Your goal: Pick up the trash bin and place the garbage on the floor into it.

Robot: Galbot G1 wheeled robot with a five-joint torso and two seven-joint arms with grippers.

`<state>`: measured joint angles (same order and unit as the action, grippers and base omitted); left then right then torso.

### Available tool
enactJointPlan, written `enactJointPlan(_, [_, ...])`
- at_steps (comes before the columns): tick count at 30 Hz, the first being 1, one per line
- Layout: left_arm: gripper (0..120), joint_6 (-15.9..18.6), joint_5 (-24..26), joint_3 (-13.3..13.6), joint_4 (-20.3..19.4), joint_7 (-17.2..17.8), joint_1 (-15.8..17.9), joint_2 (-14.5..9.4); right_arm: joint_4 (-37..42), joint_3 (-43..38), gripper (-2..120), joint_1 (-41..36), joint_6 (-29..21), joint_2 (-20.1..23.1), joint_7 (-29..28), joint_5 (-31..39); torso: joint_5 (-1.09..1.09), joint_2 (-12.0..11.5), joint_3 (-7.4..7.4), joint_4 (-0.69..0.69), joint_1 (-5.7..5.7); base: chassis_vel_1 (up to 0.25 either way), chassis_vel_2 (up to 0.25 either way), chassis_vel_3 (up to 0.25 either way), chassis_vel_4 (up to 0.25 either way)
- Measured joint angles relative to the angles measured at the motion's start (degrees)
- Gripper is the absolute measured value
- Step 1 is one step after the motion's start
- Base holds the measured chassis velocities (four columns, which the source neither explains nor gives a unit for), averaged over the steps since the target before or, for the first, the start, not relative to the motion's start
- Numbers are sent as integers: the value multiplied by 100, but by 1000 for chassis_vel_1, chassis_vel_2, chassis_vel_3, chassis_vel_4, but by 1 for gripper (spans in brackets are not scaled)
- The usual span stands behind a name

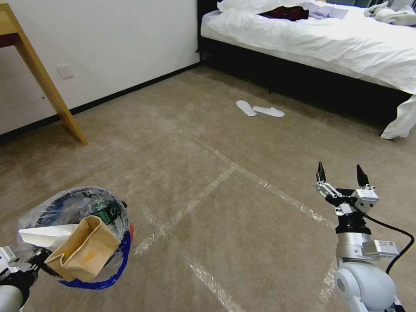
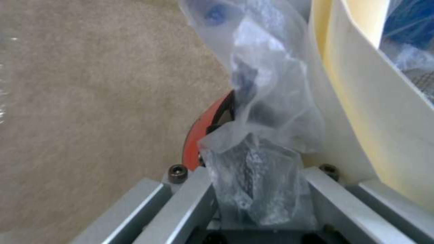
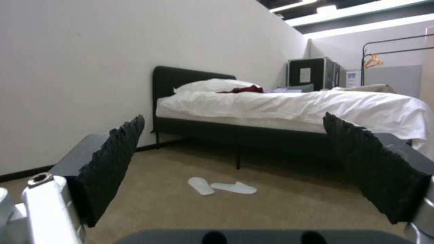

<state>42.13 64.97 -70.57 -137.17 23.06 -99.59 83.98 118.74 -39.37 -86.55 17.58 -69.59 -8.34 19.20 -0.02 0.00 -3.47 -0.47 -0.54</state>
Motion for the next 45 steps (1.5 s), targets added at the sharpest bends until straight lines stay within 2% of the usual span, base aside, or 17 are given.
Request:
enactJointPlan(28, [0, 1, -14, 8, -161, 0, -123, 88, 56, 2, 100, -160, 87, -50, 0, -150, 0, 0, 1, 0, 1, -189, 188, 191, -186])
enactJointPlan(45, [0, 0, -71, 67, -259, -7, -169, 164, 49, -4, 100, -197, 353, -37, 58, -115, 1, 0, -1, 0, -1, -189, 184, 187, -190])
